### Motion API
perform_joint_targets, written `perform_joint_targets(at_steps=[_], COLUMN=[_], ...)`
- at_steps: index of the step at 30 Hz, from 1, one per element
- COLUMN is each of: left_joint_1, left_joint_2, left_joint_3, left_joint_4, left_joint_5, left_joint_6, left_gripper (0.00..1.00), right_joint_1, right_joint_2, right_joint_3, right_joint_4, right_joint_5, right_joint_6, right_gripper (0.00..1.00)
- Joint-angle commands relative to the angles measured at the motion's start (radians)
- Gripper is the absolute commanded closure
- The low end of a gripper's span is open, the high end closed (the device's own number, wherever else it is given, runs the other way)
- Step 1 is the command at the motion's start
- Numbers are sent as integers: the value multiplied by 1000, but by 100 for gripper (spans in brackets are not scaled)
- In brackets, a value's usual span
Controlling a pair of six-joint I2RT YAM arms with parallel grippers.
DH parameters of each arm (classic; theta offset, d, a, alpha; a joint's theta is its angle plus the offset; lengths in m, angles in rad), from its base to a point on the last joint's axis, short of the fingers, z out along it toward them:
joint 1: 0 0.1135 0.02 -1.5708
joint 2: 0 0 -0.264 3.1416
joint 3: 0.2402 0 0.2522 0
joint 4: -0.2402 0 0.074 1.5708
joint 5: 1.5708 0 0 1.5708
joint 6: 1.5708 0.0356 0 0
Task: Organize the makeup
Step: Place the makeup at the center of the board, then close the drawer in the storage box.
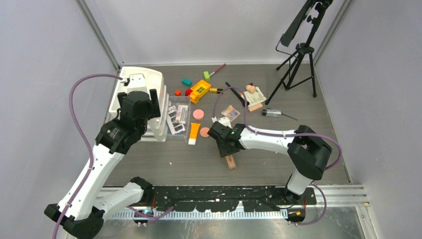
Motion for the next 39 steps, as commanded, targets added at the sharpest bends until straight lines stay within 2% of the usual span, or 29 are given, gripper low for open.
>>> perform_joint_targets(at_steps=[1,10,13,19,25,30,34,39], left_joint_1=[16,66,93,154,193,226,255,266], left_joint_2=[-3,52,69,109,168,226,275,320], left_joint_3=[54,76,86,122,196,254,285,275], left_joint_4=[50,81,93,99,88,79,62,50], left_joint_5=[1,31,55,103,118,162,243,338], left_joint_6=[20,16,16,23,26,18,8,7], left_gripper=[27,26,26,26,25,25,25,29], right_joint_1=[-27,-73,-84,-106,-190,-246,-254,-256], right_joint_2=[7,-20,-19,-53,-113,-63,-11,17], right_joint_3=[38,22,26,54,129,244,309,335], right_joint_4=[-4,-6,-14,-50,-94,-130,-112,-8], right_joint_5=[-8,-41,-51,-42,-82,-61,-27,-79], right_joint_6=[7,-36,-48,-72,-111,-117,-117,-95], right_gripper=[81,52,48,45,42,40,39,39])
